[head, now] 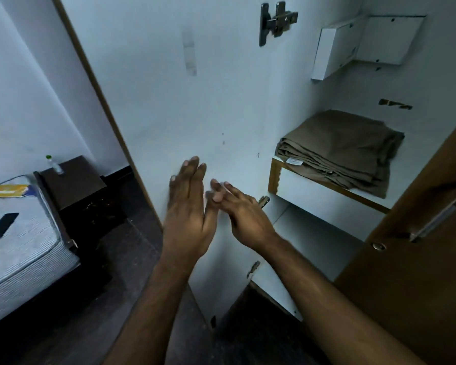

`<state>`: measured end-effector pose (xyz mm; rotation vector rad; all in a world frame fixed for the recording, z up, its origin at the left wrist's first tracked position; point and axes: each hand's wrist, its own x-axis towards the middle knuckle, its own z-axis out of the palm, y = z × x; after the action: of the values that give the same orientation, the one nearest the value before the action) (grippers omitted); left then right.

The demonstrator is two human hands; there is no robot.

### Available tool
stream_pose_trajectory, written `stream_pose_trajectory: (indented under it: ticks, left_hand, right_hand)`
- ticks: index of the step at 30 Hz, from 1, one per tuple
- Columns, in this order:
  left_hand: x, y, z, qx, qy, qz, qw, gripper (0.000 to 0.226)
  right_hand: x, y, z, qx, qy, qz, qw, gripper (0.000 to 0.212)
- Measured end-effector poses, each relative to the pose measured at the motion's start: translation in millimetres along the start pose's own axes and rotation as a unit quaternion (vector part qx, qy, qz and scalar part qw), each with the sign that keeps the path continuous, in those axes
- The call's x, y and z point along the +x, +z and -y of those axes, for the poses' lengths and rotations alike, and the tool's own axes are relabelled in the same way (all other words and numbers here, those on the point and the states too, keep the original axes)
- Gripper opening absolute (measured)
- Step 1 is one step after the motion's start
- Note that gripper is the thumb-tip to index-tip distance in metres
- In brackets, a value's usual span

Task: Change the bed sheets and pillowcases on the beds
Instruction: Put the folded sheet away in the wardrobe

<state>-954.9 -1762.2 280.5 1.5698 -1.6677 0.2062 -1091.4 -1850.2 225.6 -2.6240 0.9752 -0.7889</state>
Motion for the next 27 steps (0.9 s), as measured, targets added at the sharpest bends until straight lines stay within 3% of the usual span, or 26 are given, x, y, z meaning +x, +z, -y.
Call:
stream_pose_trajectory:
  ticks: [3,6,10,15,18,20,24,27]
  left_hand:
    - [7.1,5.3,5.9,0.0,-0.031,0.044,0.999,0.074]
    - [21.5,16.0,-6.1,-0.038,-0.002,0.081,0.996,0.074]
    - [44.7,47.2,-26.5,-0.102,0.057,0.139,0.983,0.072]
    - [72.8,110.2,-48.3,-0.157,0.084,0.18,0.968,0.066]
    - [96.4,153.1,-55.0,-0.17,0.088,0.183,0.964,0.063]
    - [111.4,180.0,-60.7,-0.199,0.04,0.215,0.955,0.063]
    - [129.5,230.6,-70.1,-0.261,-0.047,0.245,0.933,0.069]
    - [136.6,258.1,-75.2,-0.268,-0.098,0.256,0.924,0.063]
  right_hand:
    - [1.7,-7.0,-10.9,0.032,0.091,-0.054,0.994,0.064]
    - [-1.7,-19.4,-31.0,0.054,0.182,-0.135,0.972,0.05]
    - [-16.6,-48.2,-57.4,0.04,0.262,-0.214,0.94,0.045]
    - [-27.6,-78.8,-105.9,-0.024,0.319,-0.242,0.916,0.043]
    - [-19.6,-95.1,-143.5,-0.076,0.357,-0.214,0.906,0.044]
    - [-13.1,-102.9,-163.9,-0.102,0.4,-0.175,0.894,0.048]
    - [6.8,-111.2,-196.1,-0.143,0.392,-0.136,0.899,0.073]
    - [16.6,-101.4,-223.6,-0.142,0.419,-0.056,0.895,0.09]
